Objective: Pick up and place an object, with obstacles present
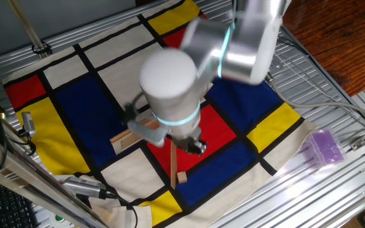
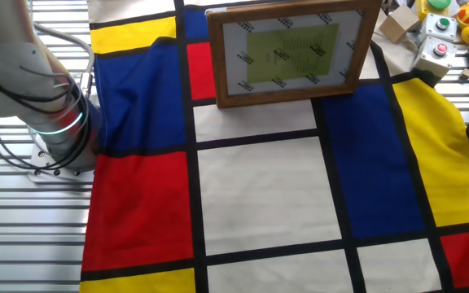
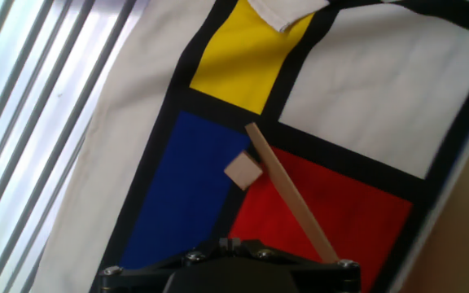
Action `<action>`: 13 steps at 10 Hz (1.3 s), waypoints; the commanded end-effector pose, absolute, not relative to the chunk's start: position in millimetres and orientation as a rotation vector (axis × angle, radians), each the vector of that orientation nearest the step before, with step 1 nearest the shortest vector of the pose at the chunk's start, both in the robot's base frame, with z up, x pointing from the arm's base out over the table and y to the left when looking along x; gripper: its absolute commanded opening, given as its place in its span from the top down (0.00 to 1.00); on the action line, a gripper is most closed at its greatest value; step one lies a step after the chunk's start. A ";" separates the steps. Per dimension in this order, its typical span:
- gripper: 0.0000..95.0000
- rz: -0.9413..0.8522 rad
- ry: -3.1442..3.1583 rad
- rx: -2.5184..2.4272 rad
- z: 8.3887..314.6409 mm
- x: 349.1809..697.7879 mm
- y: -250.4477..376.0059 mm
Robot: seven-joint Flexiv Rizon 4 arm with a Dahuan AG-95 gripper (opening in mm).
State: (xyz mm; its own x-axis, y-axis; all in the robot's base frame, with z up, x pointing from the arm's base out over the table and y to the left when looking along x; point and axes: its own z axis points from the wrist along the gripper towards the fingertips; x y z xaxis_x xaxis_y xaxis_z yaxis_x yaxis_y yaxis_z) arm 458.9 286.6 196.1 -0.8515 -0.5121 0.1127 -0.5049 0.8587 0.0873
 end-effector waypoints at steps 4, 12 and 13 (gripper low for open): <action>1.00 -0.027 -2.857 0.811 224.1 466.6 281.0; 1.00 0.038 -2.985 0.677 220.9 470.1 286.2; 1.00 0.054 -2.987 0.672 220.9 470.1 286.2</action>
State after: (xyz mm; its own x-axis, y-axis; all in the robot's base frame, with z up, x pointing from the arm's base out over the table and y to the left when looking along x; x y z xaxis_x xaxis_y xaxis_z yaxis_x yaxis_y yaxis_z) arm 468.5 284.8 221.2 -0.9010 -0.4264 0.0798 -0.4286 0.9034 -0.0120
